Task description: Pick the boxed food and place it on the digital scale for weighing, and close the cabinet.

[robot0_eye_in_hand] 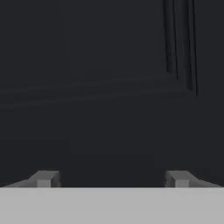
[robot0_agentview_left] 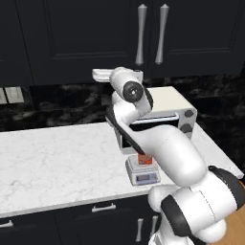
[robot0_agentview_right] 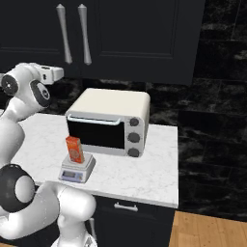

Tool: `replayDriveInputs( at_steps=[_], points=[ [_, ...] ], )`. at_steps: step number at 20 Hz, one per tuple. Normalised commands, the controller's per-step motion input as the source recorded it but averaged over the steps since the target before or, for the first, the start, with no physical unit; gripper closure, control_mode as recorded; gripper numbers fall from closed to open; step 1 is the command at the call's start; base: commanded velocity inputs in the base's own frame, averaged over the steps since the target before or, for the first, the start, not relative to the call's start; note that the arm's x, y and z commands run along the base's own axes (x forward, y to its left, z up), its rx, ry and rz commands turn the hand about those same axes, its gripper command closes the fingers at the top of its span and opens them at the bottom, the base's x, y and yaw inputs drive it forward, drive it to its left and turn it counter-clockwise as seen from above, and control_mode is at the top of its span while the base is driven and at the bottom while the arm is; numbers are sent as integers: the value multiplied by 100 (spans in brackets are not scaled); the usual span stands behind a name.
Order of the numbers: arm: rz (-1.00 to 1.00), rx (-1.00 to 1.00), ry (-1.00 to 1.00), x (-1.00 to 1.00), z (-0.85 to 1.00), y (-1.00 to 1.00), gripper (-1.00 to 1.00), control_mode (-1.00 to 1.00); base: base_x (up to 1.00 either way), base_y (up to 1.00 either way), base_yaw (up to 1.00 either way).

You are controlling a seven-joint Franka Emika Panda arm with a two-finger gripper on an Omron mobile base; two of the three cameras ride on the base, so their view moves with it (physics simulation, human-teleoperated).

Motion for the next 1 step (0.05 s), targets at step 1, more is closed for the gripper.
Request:
replayDriveInputs(
  at_steps=[1],
  points=[
    [0,4,0,-54,27,-44,-100,-100,0,0,0]
  ],
)
